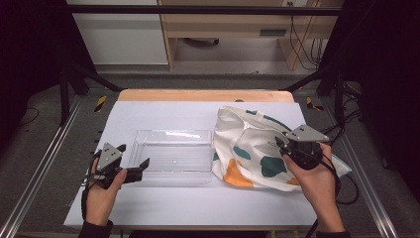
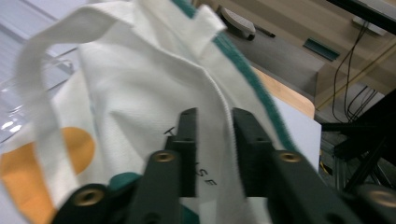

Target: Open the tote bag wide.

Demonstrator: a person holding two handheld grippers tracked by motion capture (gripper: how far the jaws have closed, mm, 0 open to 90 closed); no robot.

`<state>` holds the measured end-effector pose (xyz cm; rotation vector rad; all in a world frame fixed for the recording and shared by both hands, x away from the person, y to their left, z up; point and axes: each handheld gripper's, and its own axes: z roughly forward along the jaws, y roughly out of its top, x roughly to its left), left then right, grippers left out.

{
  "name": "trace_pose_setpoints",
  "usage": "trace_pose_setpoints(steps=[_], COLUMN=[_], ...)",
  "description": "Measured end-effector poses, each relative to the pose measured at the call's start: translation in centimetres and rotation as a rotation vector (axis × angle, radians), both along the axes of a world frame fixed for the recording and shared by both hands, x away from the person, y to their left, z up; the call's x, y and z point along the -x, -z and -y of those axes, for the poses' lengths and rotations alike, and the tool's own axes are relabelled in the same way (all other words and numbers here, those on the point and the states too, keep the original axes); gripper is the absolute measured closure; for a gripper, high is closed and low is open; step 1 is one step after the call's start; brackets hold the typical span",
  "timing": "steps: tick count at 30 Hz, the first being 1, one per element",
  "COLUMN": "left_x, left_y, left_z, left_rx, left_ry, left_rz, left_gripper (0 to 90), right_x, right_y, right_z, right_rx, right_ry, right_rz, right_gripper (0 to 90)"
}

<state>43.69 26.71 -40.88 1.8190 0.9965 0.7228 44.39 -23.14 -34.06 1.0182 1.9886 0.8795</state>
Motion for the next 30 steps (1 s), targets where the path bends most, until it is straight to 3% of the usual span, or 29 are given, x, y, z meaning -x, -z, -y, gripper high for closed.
trace_pose_setpoints(steps=[3,7,10,12,15,18,20,22,24,28,30], left_x=[0.0,0.3,0.3,0.2,-0.1,-0.6,-1.2,-1.9,-2.6,-3.9,-4.5], left_y=[0.0,-0.5,-1.0,-1.2,-1.2,-1.4,-1.9,-2.6,-3.3,-5.0,-5.6], left_z=[0.2,0.9,1.5,2.1,2.8,3.9,4.7,5.7,6.4,8.4,9.6], left_rx=[-0.002,-0.009,-0.008,-0.03,-0.045,-0.007,0.003,0.015,0.001,-0.005,-0.039], left_ry=[0.008,0.027,0.047,0.067,0.082,0.119,0.148,0.162,0.159,0.203,0.223], left_rz=[-0.002,0.012,0.02,0.02,0.013,-0.01,0.001,-0.025,-0.025,-0.027,-0.032], left_gripper=[6.2,6.3,6.3,6.9,7.6,7.7,7.7,7.7,7.8,8.2,8.3], right_x=[1.3,3.9,4.8,5.7,6.1,6.4,6.6,6.5,6.4,6.3,6.2], right_y=[0.4,2.1,3.0,3.9,4.3,4.9,5.4,5.8,6.3,7.2,7.6], right_z=[-0.7,-1.7,-1.9,-1.9,-1.8,-2.0,-2.0,-2.0,-2.0,-2.3,-2.5], right_rx=[-0.019,-0.079,-0.096,-0.109,-0.122,-0.117,-0.113,-0.122,-0.127,-0.119,-0.1], right_ry=[-0.034,-0.07,-0.082,-0.097,-0.105,-0.123,-0.138,-0.147,-0.155,-0.171,-0.181], right_rz=[0.002,0.012,0.015,0.029,0.03,0.017,0.009,0.0,-0.011,-0.027,-0.033], right_gripper=[83.5,86.2,86.4,86.5,86.5,86.4,86.4,86.4,86.4,86.4,86.2])
